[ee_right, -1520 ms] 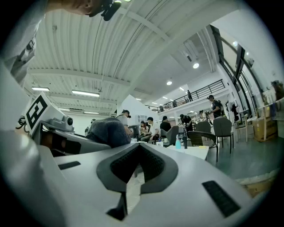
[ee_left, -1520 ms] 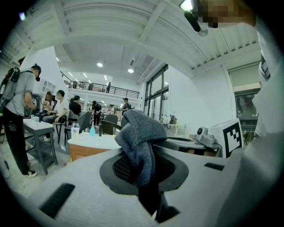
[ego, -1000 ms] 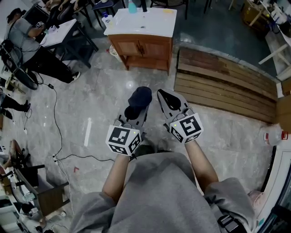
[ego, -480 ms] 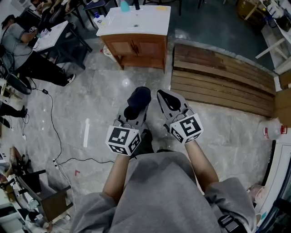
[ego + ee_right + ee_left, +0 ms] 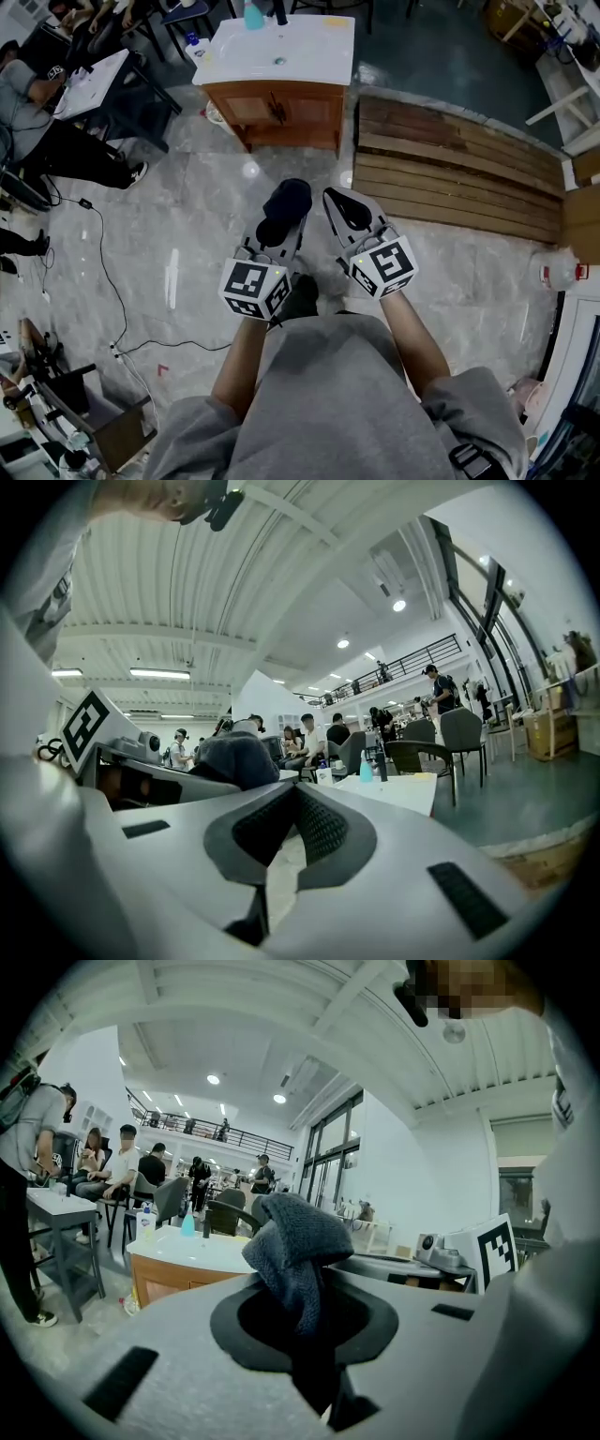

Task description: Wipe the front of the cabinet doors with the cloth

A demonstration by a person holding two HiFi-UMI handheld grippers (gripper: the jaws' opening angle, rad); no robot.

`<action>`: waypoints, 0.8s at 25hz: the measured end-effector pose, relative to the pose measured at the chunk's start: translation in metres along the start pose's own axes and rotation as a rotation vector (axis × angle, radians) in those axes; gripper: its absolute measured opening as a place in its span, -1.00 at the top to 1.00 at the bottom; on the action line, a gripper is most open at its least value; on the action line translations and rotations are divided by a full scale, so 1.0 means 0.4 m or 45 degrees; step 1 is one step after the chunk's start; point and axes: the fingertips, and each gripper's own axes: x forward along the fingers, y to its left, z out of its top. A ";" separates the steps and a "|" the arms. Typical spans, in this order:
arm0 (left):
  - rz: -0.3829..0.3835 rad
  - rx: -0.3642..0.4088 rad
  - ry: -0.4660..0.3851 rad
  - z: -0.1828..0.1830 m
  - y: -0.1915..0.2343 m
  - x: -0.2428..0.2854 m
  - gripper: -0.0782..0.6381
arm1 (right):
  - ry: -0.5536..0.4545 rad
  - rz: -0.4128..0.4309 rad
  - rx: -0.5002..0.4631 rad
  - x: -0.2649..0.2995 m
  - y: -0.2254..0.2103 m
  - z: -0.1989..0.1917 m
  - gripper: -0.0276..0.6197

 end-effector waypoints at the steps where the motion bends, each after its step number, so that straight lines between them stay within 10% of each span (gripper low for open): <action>1: -0.004 -0.004 0.002 0.006 0.021 0.009 0.62 | 0.003 -0.007 0.005 0.021 -0.005 0.001 0.88; 20: -0.033 -0.108 -0.031 0.085 0.424 0.088 0.62 | 0.074 -0.062 -0.031 0.410 -0.008 0.003 0.88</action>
